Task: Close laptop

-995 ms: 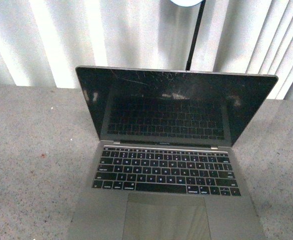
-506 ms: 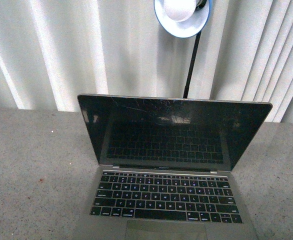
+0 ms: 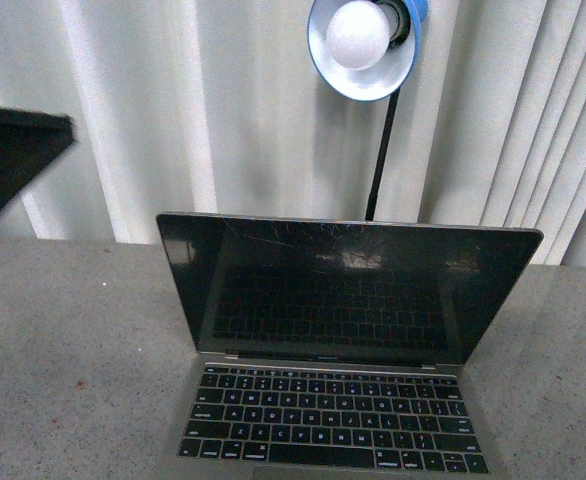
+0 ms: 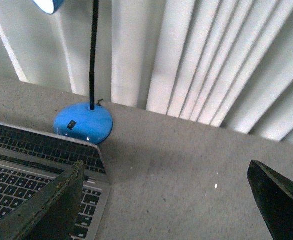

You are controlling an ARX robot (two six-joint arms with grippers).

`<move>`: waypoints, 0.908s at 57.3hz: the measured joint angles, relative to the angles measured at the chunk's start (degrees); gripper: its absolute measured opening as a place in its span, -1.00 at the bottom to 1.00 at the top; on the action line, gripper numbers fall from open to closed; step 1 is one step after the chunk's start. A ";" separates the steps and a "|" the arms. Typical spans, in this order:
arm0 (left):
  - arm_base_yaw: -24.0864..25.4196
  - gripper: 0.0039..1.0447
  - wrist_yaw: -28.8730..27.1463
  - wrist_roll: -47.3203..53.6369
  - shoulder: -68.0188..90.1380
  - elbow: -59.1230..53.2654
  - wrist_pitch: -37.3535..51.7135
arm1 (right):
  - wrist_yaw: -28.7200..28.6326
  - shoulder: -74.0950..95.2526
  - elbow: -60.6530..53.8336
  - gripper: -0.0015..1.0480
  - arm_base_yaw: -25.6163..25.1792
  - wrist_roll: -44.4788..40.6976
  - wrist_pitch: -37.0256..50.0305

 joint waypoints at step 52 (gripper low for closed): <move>-4.00 0.70 -2.69 18.27 34.25 33.57 -9.81 | -1.27 28.89 21.38 -0.94 7.61 -27.74 -5.18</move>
